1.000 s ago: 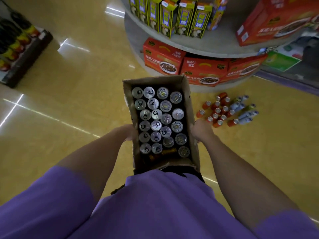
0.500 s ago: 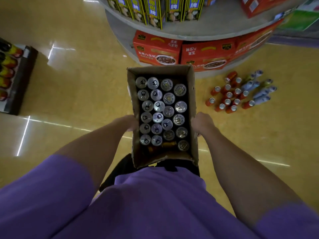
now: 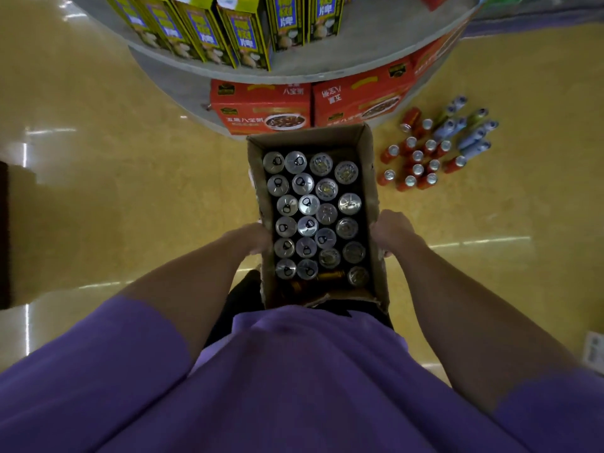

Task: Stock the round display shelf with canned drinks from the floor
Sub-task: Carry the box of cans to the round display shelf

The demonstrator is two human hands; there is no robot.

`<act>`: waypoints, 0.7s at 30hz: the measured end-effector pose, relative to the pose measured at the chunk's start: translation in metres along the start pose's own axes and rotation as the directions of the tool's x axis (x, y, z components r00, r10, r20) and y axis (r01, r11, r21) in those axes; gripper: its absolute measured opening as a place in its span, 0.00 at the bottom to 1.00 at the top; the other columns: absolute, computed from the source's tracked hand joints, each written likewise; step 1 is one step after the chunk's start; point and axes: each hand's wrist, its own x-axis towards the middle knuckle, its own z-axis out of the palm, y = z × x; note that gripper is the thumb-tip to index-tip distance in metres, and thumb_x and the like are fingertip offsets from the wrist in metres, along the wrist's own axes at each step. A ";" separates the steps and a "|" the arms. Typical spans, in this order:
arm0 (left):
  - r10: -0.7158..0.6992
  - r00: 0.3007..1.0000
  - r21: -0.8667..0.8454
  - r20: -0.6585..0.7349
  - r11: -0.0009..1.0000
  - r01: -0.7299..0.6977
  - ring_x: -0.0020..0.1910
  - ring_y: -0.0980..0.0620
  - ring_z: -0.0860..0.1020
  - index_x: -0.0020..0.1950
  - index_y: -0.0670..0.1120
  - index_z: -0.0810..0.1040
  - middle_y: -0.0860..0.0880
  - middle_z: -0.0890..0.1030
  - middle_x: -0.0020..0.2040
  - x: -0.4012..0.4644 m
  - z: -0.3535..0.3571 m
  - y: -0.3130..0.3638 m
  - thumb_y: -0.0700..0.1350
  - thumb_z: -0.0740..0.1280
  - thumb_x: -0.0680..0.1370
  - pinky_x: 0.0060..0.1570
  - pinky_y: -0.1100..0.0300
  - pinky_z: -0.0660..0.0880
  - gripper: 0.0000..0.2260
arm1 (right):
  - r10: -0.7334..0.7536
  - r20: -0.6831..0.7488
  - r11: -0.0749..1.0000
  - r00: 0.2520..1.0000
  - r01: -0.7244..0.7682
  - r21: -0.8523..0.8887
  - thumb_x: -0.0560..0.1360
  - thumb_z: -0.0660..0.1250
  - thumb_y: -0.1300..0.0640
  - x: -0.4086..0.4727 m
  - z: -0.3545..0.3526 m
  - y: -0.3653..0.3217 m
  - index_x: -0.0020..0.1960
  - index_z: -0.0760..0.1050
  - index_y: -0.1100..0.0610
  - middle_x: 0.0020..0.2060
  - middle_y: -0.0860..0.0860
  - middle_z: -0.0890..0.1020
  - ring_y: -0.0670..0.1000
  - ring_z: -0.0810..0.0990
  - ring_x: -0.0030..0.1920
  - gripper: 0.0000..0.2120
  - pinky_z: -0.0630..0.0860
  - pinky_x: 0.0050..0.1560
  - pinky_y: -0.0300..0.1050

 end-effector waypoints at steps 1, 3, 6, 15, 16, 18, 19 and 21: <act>-0.001 0.999 0.022 0.033 1.000 0.000 0.37 0.46 0.71 0.53 0.37 0.75 0.41 0.73 0.45 0.009 -0.013 -0.006 0.36 0.59 0.80 0.32 0.57 0.68 0.06 | 0.017 -0.018 1.000 1.000 -0.017 0.004 0.80 0.58 0.59 0.005 -0.001 -0.011 0.60 0.74 0.65 0.57 0.62 0.79 0.63 0.78 0.57 0.14 0.73 0.46 0.47; -0.021 0.997 0.045 0.070 0.999 0.018 0.31 0.47 0.67 0.42 0.38 0.71 0.41 0.70 0.37 0.031 -0.038 -0.019 0.33 0.57 0.79 0.31 0.56 0.66 0.08 | 0.050 -0.011 0.999 0.999 -0.050 0.008 0.79 0.58 0.59 0.011 -0.002 -0.033 0.60 0.74 0.66 0.58 0.62 0.78 0.63 0.77 0.58 0.14 0.71 0.45 0.47; -0.036 0.995 0.094 0.091 0.995 0.028 0.30 0.48 0.64 0.38 0.40 0.68 0.44 0.67 0.33 0.057 -0.074 -0.032 0.33 0.56 0.80 0.30 0.57 0.63 0.11 | 0.126 0.009 0.989 0.992 -0.126 0.074 0.80 0.57 0.62 0.014 -0.002 -0.067 0.63 0.73 0.67 0.60 0.60 0.77 0.62 0.77 0.61 0.15 0.75 0.52 0.49; -0.153 0.964 0.053 0.217 0.988 0.145 0.24 0.55 0.54 0.34 0.47 0.58 0.49 0.58 0.27 0.108 -0.113 -0.040 0.38 0.51 0.81 0.27 0.63 0.54 0.15 | 0.177 0.034 0.973 0.984 -0.181 0.147 0.79 0.58 0.63 0.069 -0.014 -0.126 0.60 0.74 0.65 0.58 0.63 0.78 0.64 0.77 0.58 0.13 0.71 0.46 0.50; -0.176 0.960 0.044 0.216 0.984 0.171 0.22 0.56 0.53 0.34 0.47 0.57 0.50 0.57 0.25 0.111 -0.113 -0.039 0.39 0.51 0.81 0.26 0.66 0.53 0.15 | 0.173 0.029 0.972 0.984 -0.176 0.158 0.79 0.57 0.63 0.076 -0.015 -0.127 0.60 0.74 0.65 0.57 0.63 0.78 0.64 0.77 0.57 0.13 0.70 0.45 0.50; -0.204 0.952 0.024 0.230 0.979 0.204 0.19 0.56 0.54 0.34 0.47 0.58 0.50 0.57 0.24 0.123 -0.113 -0.033 0.42 0.51 0.82 0.24 0.69 0.54 0.16 | 0.196 0.100 0.966 0.975 -0.210 0.154 0.78 0.57 0.65 0.092 -0.016 -0.127 0.60 0.74 0.64 0.57 0.61 0.77 0.61 0.76 0.56 0.13 0.70 0.45 0.50; -0.213 0.946 -0.008 0.246 0.975 0.221 0.20 0.56 0.54 0.34 0.46 0.58 0.49 0.57 0.26 0.132 -0.111 -0.030 0.42 0.51 0.82 0.24 0.69 0.54 0.16 | 0.203 0.121 0.967 0.972 -0.218 0.131 0.77 0.58 0.66 0.102 -0.016 -0.125 0.57 0.74 0.63 0.56 0.59 0.76 0.60 0.76 0.54 0.11 0.71 0.47 0.50; -0.239 0.936 -0.054 0.259 0.964 0.261 0.24 0.54 0.54 0.35 0.46 0.59 0.48 0.57 0.29 0.152 -0.104 -0.023 0.40 0.51 0.83 0.25 0.64 0.54 0.16 | 0.211 0.133 0.967 0.969 -0.226 0.115 0.75 0.60 0.66 0.123 -0.014 -0.117 0.47 0.73 0.60 0.49 0.57 0.76 0.59 0.75 0.49 0.05 0.75 0.51 0.52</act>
